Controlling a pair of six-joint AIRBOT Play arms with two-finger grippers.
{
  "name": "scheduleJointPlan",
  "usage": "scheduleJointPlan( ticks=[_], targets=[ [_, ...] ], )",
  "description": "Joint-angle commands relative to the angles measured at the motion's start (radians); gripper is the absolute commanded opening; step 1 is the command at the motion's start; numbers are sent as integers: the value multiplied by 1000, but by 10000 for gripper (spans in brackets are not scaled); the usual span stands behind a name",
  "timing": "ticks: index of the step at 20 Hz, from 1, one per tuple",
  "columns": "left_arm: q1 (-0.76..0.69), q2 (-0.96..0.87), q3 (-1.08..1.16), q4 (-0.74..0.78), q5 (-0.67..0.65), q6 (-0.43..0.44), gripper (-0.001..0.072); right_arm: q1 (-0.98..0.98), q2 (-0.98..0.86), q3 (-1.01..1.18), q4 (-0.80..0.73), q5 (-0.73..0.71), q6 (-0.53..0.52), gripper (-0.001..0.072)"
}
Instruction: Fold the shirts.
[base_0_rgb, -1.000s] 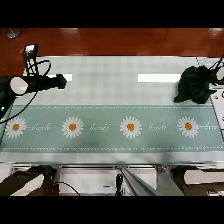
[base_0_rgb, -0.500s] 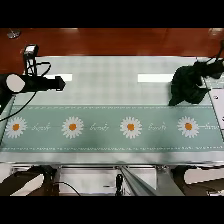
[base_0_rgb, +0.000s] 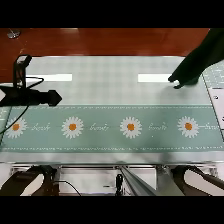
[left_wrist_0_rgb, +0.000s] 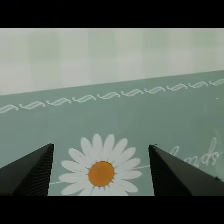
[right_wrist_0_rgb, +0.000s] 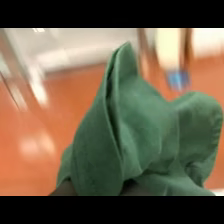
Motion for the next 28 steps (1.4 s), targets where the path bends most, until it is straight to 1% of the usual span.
scheduleJointPlan(
  ticks=[1,3,4,6,8,11,12,14,15,17,18,19,20,21,23,25,27,28],
  targets=[
    [-19,142,-126,-110,29,-1,701,0,116,68,127,76,-91,28],
    [-21,154,-139,-113,30,-3,702,13,142,68,187,207,-122,28],
    [-21,153,-139,-114,37,-5,702,44,146,64,177,255,-122,28],
    [-21,152,-139,-114,58,-5,701,166,145,21,173,348,-121,28],
    [-23,151,-139,-114,75,-5,702,331,145,-93,140,373,-121,28],
    [-23,150,-139,-114,84,-5,702,581,126,-345,80,301,-80,28],
    [-23,148,-139,-116,84,-5,702,653,104,-430,77,257,-55,28],
    [-23,148,-139,-122,91,-5,701,799,18,-583,79,120,-3,28],
    [-23,148,-139,-122,93,-5,701,859,-40,-624,81,55,19,29],
    [-23,148,-139,-122,92,-4,702,957,-180,-637,90,-45,85,29],
    [-23,148,-139,-122,91,-4,702,989,-243,-637,130,-104,101,30],
    [-23,148,-139,-121,90,-4,702,1006,-288,-637,205,-153,96,165],
    [-23,148,-139,-121,90,-4,702,1009,-324,-629,306,-170,65,553],
    [-23,148,-139,-121,86,-4,702,998,-342,-607,358,-148,15,629],
    [-23,148,-139,-121,44,-4,702,911,-327,-534,340,-24,3,629],
    [-23,148,-139,-121,-50,-5,702,749,-270,-462,268,158,3,625],
    [-22,147,-140,-116,-142,-16,702,548,-173,-452,127,293,19,625],
    [-22,147,-142,-109,-156,-18,702,454,-125,-467,31,353,35,625]
  ],
)
